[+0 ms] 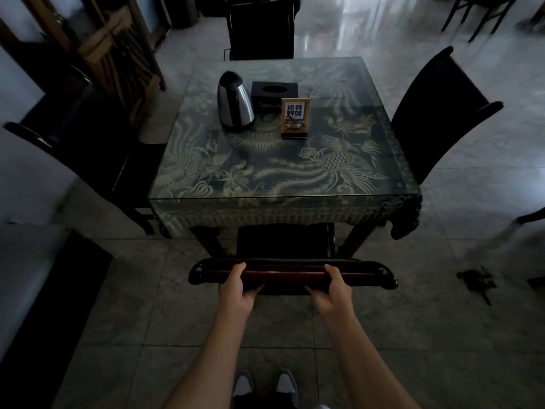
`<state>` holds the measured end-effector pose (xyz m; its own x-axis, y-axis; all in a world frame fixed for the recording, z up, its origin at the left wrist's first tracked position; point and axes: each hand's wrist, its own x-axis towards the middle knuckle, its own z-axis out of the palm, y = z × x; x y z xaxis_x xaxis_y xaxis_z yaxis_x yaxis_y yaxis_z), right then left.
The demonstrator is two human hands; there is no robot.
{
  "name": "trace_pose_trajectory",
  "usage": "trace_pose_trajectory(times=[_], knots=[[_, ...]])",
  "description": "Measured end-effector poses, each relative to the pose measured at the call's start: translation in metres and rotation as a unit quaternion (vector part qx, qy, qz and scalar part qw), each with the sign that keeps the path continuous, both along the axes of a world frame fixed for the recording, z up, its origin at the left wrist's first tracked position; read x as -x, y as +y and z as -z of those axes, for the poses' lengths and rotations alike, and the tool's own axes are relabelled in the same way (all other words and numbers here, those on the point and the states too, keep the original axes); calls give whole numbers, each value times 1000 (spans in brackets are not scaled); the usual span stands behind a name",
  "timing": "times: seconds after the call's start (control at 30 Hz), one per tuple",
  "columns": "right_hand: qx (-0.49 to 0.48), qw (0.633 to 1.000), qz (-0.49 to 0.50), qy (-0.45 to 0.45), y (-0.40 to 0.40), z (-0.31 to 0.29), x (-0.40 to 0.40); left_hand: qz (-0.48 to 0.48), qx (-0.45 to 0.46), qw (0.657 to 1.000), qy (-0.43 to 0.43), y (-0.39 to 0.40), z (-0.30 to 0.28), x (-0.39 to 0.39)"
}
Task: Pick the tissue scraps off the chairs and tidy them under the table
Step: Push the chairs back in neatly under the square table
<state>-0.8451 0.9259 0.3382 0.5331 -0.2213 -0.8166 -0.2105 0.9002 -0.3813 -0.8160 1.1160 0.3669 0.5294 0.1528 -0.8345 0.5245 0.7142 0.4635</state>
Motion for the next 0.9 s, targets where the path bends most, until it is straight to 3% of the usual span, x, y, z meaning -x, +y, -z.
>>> trace_pose_trajectory(times=[0.23, 0.33, 0.4, 0.47, 0.53, 0.6, 0.7, 0.83, 0.9], knots=[[13, 1000, -12, -5, -2, -3, 7, 17, -12, 1000, -10, 4, 1, 5], [41, 997, -66, 5, -3, -4, 15, 53, -28, 998, -15, 6, 2, 11], [142, 974, -173, 40, -2, -5, 24, 108, -67, 992, -10, 4, 3, 19], [280, 907, -311, 43, -2, -10, 33, 179, -154, 972, -5, 4, 1, 28], [399, 804, -439, 35, -5, -20, 39, 272, -283, 919, -28, 8, -3, 34], [488, 711, -505, 35, -11, -36, 40, 380, -397, 833, -74, 15, -9, 36], [573, 643, -508, 19, -23, -66, 30, 457, -522, 708, -130, 22, -34, 30], [682, 554, -477, -33, -26, -103, 10, 417, -694, 556, -187, 22, -79, 13], [722, 524, -447, -65, -20, -118, 0, 397, -729, 507, -235, 25, -98, 7]])
